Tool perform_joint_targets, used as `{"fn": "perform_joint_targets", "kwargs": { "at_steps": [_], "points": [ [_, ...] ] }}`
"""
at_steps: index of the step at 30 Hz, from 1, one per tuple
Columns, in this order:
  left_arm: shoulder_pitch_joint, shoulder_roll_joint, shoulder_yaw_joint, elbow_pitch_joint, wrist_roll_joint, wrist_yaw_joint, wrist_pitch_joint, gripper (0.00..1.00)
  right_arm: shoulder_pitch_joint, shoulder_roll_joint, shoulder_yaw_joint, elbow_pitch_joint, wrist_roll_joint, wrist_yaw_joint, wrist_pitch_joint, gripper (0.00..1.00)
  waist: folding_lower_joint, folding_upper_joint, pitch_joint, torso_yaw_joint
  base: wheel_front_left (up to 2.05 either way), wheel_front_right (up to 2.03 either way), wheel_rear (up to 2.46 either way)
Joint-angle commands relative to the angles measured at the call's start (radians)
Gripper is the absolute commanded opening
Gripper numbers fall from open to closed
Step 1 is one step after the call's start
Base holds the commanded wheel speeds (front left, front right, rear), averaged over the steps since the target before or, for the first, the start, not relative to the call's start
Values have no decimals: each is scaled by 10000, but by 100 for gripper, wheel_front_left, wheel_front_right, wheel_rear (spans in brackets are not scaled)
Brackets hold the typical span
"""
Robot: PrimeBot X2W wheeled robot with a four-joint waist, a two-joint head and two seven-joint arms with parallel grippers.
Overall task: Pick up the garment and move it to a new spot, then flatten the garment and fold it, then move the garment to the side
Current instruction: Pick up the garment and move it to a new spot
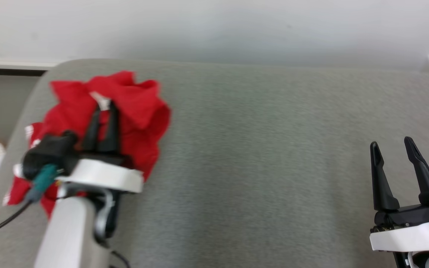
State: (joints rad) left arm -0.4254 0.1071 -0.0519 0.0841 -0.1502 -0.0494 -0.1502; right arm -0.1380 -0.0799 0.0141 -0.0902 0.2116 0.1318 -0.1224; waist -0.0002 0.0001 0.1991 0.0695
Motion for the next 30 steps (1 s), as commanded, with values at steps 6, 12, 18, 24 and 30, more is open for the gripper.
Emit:
{"fn": "perform_joint_targets", "kwargs": {
  "at_steps": [6, 12, 18, 24, 30],
  "points": [
    [-1128, -393, -1783, 298, 105, -424, 313, 0, -408, 117, -12, 248, 218, -21, -388, 100, 2, -1, 1186, -1932, 0, 0, 0],
    [-2099, -525, -3854, 1043, -27, -631, 463, 0, -685, 233, -57, 663, 494, -21, -831, 100, 2, -1, 2066, -3117, 0, 0, 0],
    [-2413, -541, -6125, 1943, -974, -720, 460, 0, -912, 291, 43, 1181, 766, -21, -1190, 100, 2, -1, 2638, -3964, 0, 0, 0],
    [-2637, -546, -7520, 2879, -1563, -600, 198, 0, -1123, 298, 116, 1529, 1014, -21, -1350, 100, 2, -1, 2830, -4157, 0, 0, 0],
    [-3064, -547, -8043, 3246, -1772, -343, -499, 100, -1207, 292, -36, 1735, 853, -21, -1431, 100, 2, -1, 2540, -3688, 0, 0, 0]
  ]
}}
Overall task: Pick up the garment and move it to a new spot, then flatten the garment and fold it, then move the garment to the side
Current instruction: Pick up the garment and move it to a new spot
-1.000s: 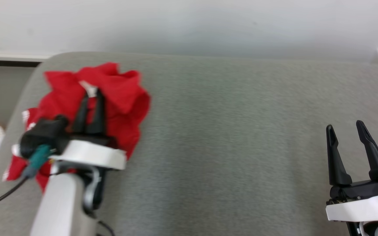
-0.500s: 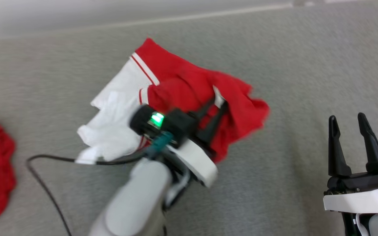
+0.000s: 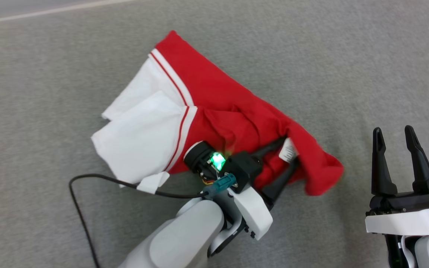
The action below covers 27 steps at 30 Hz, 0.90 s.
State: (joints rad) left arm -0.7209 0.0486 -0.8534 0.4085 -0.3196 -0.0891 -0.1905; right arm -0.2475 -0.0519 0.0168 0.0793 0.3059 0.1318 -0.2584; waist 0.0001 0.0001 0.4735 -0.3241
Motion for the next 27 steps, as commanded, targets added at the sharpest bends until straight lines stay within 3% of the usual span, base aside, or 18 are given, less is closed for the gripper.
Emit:
{"fn": "perform_joint_targets", "kwargs": {
  "at_steps": [1, 5, 12, 19, 27],
  "points": [
    [-168, 38, -29, -52, -78, 147, -233, 100, -105, 11, -92, 39, -122, -21, -56, 100, -1, -1, -277, 368, 0, 0, 0],
    [-136, 59, 243, -376, -45, 570, -596, 100, 53, 6, -192, -2, -370, -21, -62, 100, -1, -1, -666, 882, 0, 0, 0],
    [365, 833, 1317, -1156, 7, 1477, -748, 100, 254, 3, -342, -144, -613, -21, 47, 100, -1, -1, -1124, 1603, 0, 0, 0],
    [1593, 1953, 3369, -2097, -232, 2560, -736, 100, 604, -89, -508, -439, -875, -21, 458, 100, -1, -1, -1569, 2313, 0, 0, 0],
    [3423, 2704, 5453, -2937, -427, 3103, -738, 100, 1029, -170, -594, -813, -1002, -21, 963, 100, -1, -1, -2034, 2822, 0, 0, 0]
  ]
}}
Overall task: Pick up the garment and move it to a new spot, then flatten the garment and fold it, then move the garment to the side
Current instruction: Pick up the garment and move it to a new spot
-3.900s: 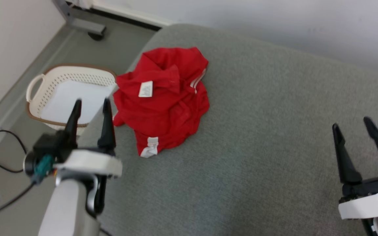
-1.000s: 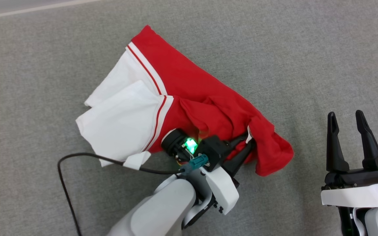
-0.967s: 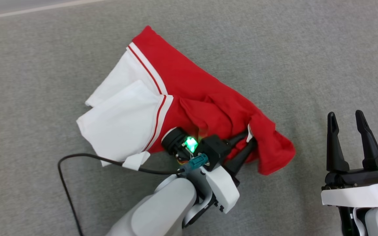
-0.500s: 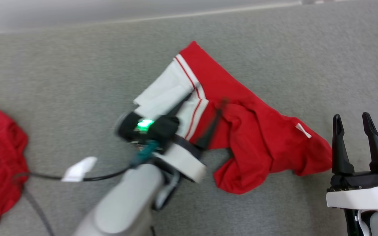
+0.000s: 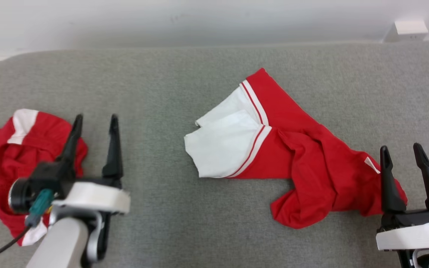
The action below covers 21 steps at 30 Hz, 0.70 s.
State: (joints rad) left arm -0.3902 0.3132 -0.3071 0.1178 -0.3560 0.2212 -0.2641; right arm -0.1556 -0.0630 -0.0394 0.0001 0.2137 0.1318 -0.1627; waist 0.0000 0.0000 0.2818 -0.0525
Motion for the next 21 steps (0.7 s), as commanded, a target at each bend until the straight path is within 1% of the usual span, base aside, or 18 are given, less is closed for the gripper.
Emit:
{"fn": "perform_joint_targets", "kwargs": {
  "at_steps": [1, 5, 10, 18, 21],
  "points": [
    [341, 100, 140, -83, -59, 17, -2, 100, 176, -75, -37, -45, -88, -21, 68, 100, 0, 0, -196, 136, 0, 0, 0],
    [1121, 177, 458, -261, -60, -65, -2, 100, 429, -78, 7, -125, -91, -21, 312, 100, 0, 0, -508, 179, 0, 0, 0],
    [1846, 146, 417, -343, -55, -235, -3, 100, 875, -52, 119, -191, -46, -21, 557, 100, 0, 0, -930, 153, 0, 0, 0],
    [2467, 172, 398, -297, -150, -333, -3, 100, 1550, 35, 212, -313, 36, -21, 832, 100, 0, 0, -1520, 97, 0, 0, 0],
    [2598, 219, 357, -273, -175, -364, -3, 100, 1683, 57, 206, -418, 32, -21, 922, 100, 0, 0, -1586, 98, 0, 0, 0]
  ]
}}
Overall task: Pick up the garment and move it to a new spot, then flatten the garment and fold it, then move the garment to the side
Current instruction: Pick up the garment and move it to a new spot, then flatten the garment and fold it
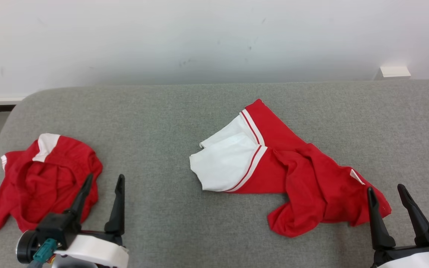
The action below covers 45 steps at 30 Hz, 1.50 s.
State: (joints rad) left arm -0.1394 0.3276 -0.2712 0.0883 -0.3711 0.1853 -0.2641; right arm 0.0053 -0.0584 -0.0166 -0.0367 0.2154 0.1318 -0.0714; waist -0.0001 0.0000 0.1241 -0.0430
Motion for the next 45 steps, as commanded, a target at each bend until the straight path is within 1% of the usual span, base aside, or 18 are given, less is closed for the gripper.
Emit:
{"fn": "perform_joint_targets", "kwargs": {
  "at_steps": [1, 8, 22, 27, 33, 37, 38, 39, 40, 45],
  "points": [
    [99, 87, -20, 29, -29, -40, -3, 100, 106, 18, -39, -80, 16, -21, 43, 100, 1, 0, -20, 17, 0, 0, 0],
    [76, 84, -111, 58, -68, -59, -3, 100, 163, 49, -5, -181, -7, -21, 100, 100, 1, 0, -60, 62, 0, 0, 0],
    [-23, 100, -185, -48, -43, 58, 2, 100, 133, 63, -183, -269, -52, -21, 131, 100, 1, 0, 19, 48, 0, 0, 0],
    [-360, 40, -286, -172, 103, 73, 19, 100, 241, 59, -781, 121, -108, -21, 336, 100, 1, 0, 432, 169, 0, 0, 0],
    [-762, -137, -423, -173, 276, 23, 10, 100, 210, 54, -846, 999, 194, -21, 357, 100, 1, 0, 945, 291, 0, 0, 0],
    [-967, -228, -441, -108, 308, 9, 4, 100, -205, 60, -770, 1651, 409, -21, 200, 100, 1, 0, 1188, 314, 0, 0, 0],
    [-1023, -251, -447, -88, 330, -12, 3, 100, -310, 61, -760, 1806, 444, -21, 131, 86, 1, 0, 1227, 320, 0, 0, 0],
    [-1062, -277, -451, -65, 340, -39, 3, 100, -399, 63, -746, 1938, 464, -21, 97, 39, 1, 0, 1249, 328, 0, 0, 0],
    [-1097, -293, -453, -52, 320, -72, 1, 100, -510, 65, -717, 1993, 499, -21, 45, 0, 1, 0, 1279, 336, 0, 0, 0],
    [-1231, -342, -391, -40, 372, -128, 0, 100, -919, -119, -725, 1934, 377, -21, -235, 0, 1, 0, 1366, 341, 0, 0, 0]
  ]
}}
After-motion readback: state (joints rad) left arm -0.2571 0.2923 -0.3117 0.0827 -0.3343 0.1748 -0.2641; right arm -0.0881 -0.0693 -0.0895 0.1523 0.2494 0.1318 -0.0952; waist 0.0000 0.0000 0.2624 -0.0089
